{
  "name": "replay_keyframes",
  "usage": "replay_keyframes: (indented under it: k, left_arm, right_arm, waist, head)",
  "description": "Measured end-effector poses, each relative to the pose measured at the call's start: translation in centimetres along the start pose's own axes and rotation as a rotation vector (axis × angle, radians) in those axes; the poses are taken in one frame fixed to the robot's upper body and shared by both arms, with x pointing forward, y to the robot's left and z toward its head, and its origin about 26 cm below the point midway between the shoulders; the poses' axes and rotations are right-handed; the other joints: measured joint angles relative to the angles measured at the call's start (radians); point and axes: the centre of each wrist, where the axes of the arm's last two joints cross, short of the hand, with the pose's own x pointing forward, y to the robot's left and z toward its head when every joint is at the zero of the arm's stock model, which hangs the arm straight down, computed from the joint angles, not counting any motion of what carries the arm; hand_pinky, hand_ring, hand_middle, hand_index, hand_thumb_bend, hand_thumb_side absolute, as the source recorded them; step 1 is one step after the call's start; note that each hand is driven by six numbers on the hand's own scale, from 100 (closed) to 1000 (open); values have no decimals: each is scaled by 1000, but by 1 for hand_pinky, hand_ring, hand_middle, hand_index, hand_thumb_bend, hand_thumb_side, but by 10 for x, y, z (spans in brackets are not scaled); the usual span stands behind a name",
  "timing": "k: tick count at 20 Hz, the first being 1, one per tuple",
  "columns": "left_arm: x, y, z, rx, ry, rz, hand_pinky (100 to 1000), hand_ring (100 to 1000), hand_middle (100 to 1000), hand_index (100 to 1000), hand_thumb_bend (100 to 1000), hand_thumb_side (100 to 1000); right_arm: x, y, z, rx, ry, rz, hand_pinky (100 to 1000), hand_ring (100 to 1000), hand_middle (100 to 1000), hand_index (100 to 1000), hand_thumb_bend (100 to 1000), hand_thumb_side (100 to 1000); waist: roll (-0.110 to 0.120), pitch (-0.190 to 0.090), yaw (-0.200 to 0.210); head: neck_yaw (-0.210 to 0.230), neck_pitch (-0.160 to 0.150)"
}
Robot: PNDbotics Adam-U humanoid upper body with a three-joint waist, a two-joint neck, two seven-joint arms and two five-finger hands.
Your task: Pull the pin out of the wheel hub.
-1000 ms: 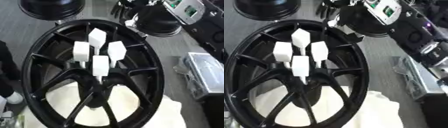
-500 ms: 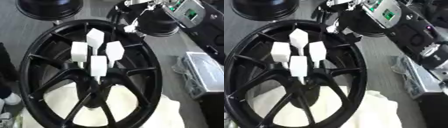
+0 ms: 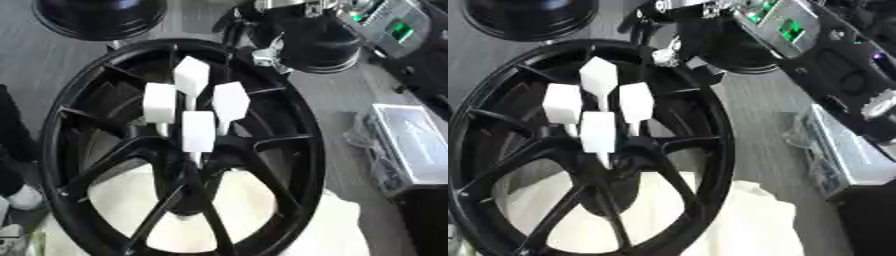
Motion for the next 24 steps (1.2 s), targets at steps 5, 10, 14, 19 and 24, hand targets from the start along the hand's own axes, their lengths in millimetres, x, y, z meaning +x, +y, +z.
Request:
replay_keyframes:
  k: [5,10,14,19,24]
  left_arm:
    - [0,1,0,-2,0,-4,840,953,792,699,436,707]
    - [1,2,0,-5,1,-7,840,953,792,699,437,707]
    - [1,2,0,-6,1,-7,840,954,791,698,436,707]
    - [1,1,0,-9,2,-7,840,954,790,699,435,708]
    - [1,1,0,-15,2,-7,840,955,790,699,435,708]
  right_arm:
    - [3,5,0,30,10,4,960,818,784,941,100,422]
    - [4,8,-2,51,17,5,969,824,788,954,100,399]
    - [5,10,-2,63,6,16,975,827,789,964,100,370]
    - [4,13,1,75,7,19,980,830,789,968,100,375]
    - [2,14,8,58,-4,16,983,833,793,980,100,651]
  waist:
    - [-2,0,2]
    - [-2,0,3]
    - [-3,0,3]
    - [-4,-1,3]
    - [-5,-1,2]
  head:
    - [5,0]
    - [9,1]
    - [16,4]
    - [21,8]
    - [27,9]
